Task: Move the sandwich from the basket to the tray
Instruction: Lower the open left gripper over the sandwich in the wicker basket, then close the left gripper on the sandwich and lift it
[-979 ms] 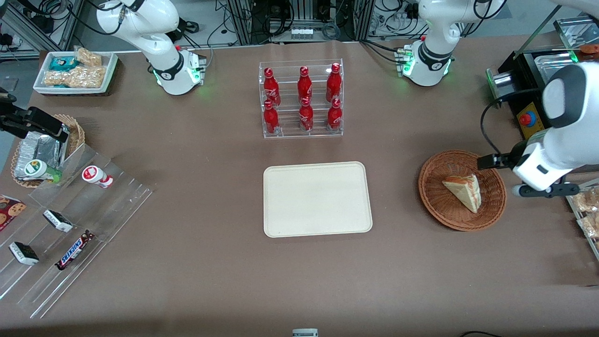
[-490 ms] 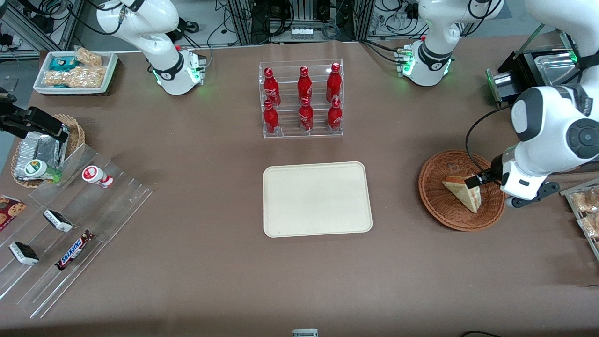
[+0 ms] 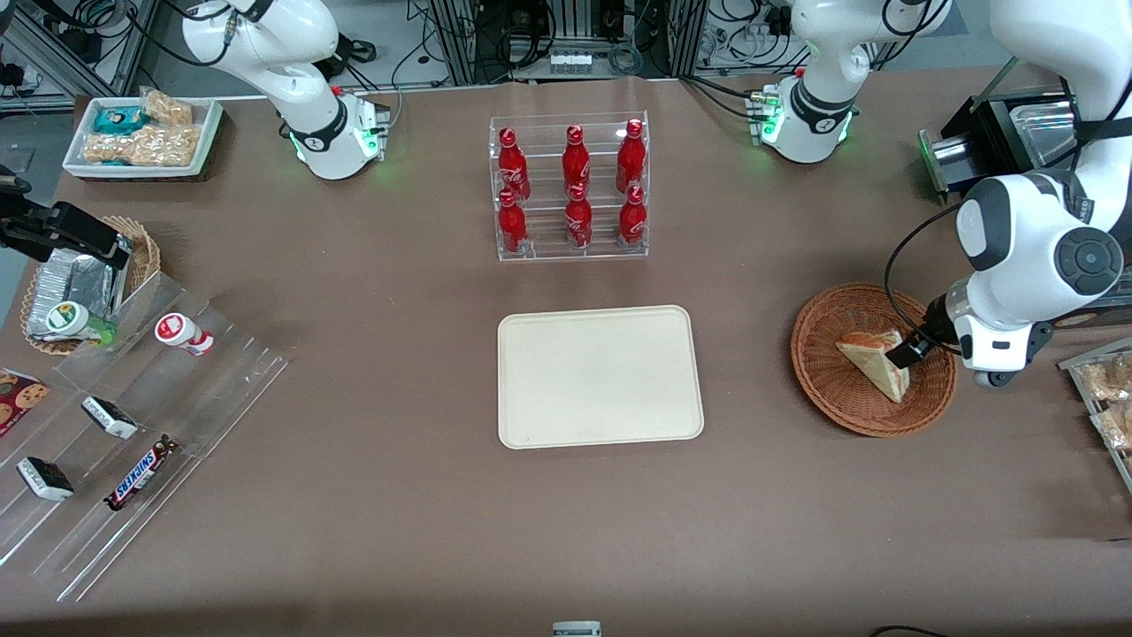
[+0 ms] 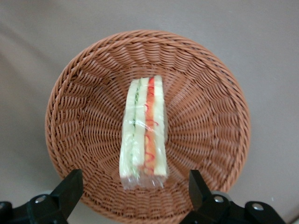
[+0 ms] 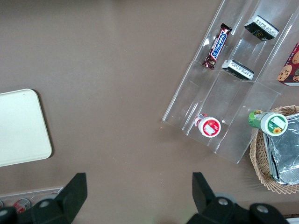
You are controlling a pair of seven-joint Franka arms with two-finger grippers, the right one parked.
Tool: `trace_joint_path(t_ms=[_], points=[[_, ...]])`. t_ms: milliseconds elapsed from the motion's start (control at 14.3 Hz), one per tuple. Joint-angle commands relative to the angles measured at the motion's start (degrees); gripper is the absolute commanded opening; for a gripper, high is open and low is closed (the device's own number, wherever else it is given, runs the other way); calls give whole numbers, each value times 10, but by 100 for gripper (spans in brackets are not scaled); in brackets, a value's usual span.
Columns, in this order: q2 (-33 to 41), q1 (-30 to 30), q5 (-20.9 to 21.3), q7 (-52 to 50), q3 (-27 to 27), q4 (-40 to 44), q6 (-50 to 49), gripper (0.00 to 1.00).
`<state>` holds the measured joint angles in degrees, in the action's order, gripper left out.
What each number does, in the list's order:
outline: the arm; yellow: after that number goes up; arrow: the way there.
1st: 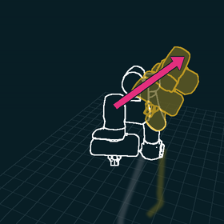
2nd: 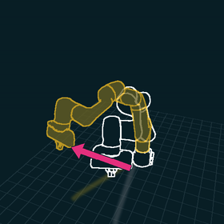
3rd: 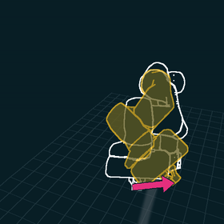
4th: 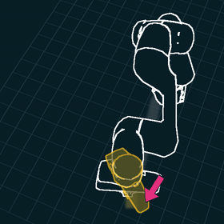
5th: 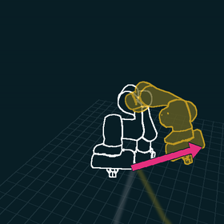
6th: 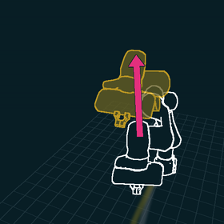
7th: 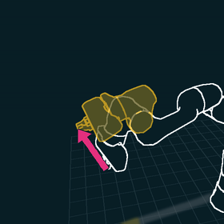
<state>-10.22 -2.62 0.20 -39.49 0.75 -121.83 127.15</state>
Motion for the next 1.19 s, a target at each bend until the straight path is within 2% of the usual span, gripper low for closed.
trace_joint_path(t_ms=[0,140,280,350,420,490,559,629,839,1119], points=[[-21,-3,-4,-49,-3,-15,44,100],[-37,-3,-4,-58,-3,-16,60,100],[-42,-3,-28,-58,-3,-23,69,100],[-45,-3,-37,-58,-3,-27,78,84],[-49,-3,-42,-59,-3,-36,85,48],[-49,-4,-42,-59,-3,-39,94,18],[-49,-4,-42,-56,-3,-36,92,9],[-48,-4,-42,-53,-3,-34,90,5],[-39,-2,-42,-52,-4,-12,70,2],[-48,15,-41,-45,-11,104,-88,3]])
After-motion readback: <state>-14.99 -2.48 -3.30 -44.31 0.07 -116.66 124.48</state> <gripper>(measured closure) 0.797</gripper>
